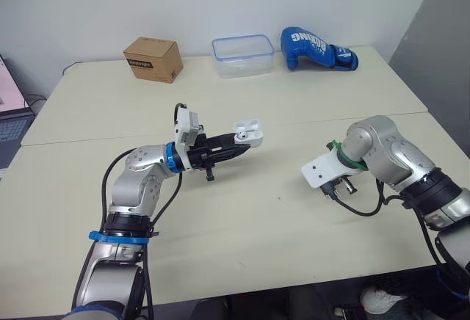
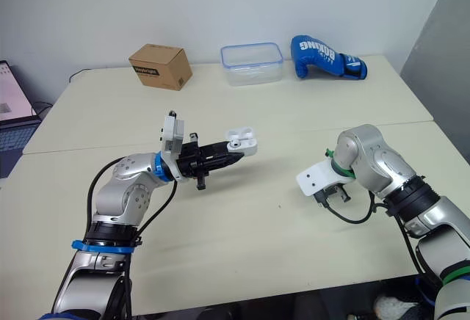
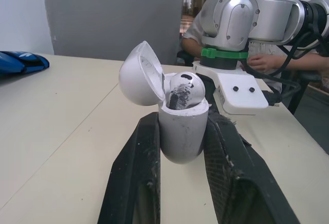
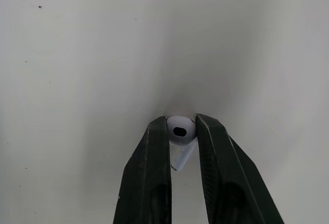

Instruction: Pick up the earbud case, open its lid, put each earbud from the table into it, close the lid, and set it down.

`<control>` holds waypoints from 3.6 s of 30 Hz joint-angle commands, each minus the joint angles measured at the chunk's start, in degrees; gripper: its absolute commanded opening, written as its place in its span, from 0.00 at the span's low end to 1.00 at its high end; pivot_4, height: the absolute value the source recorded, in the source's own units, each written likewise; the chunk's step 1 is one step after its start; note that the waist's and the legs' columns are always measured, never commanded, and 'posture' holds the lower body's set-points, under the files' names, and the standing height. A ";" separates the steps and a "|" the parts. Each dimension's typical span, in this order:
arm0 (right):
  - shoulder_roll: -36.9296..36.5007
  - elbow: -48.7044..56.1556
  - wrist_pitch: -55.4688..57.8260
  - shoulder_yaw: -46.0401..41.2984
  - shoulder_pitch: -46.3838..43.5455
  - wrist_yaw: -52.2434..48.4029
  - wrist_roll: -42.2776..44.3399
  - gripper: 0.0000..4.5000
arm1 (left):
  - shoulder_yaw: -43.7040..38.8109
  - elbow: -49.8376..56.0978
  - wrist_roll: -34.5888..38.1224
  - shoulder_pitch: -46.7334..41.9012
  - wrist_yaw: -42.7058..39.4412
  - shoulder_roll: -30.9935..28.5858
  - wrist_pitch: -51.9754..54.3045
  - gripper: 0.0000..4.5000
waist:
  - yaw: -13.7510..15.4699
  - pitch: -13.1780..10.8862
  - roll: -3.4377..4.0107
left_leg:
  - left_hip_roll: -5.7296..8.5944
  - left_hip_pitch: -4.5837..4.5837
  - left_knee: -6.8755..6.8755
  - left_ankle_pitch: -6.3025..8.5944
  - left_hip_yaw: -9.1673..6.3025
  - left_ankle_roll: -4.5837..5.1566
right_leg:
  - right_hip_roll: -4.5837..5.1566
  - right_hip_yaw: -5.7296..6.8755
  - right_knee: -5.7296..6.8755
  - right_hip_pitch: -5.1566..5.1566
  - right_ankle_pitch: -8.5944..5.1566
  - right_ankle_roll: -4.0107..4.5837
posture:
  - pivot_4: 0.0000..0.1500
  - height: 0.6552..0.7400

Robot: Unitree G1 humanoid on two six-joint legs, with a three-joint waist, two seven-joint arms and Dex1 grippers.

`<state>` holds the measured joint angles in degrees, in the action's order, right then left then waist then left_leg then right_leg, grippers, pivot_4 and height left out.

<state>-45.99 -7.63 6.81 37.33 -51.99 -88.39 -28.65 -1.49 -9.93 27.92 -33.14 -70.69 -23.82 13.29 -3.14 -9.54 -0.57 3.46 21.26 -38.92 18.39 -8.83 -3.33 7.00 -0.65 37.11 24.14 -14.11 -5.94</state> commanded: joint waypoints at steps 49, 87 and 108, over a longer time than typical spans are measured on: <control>36.42 47.69 55.40 -34.97 16.60 60.09 39.51 0.08 | 0.06 -10.03 -0.13 -6.06 -3.96 0.77 -2.21 0.18 | 0.44 0.04 0.04 | 0.06 -0.03 -0.02 0.00 -0.18 0.00 | 0.02 0.02 0.18 0.03 0.01 0.01 | 1.00 0.89; 35.29 41.64 48.16 -26.19 17.41 71.28 38.47 0.08 | -1.42 -9.20 0.31 -7.69 -3.59 0.41 -0.30 0.18 | 0.08 0.04 0.04 | 0.04 -0.03 -0.01 -0.01 -0.17 0.00 | -0.01 0.02 0.17 0.02 0.00 0.01 | 1.00 0.89; 34.42 40.77 49.55 -25.41 16.89 72.24 38.38 0.08 | -1.68 -8.21 0.68 -8.24 -3.24 0.71 -0.78 0.18 | 0.07 0.04 0.04 | 0.04 -0.03 0.00 -0.01 -0.16 0.00 | -0.01 0.02 0.16 0.02 0.00 0.01 | 1.00 0.89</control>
<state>-11.26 33.24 56.03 11.93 -34.63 -16.57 10.13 -1.69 -20.95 26.95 -39.73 -73.65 -22.83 13.36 -3.07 -9.50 -0.53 3.50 21.23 -38.92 18.38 -8.99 -3.33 6.99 -0.63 37.27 24.16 -14.11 -5.93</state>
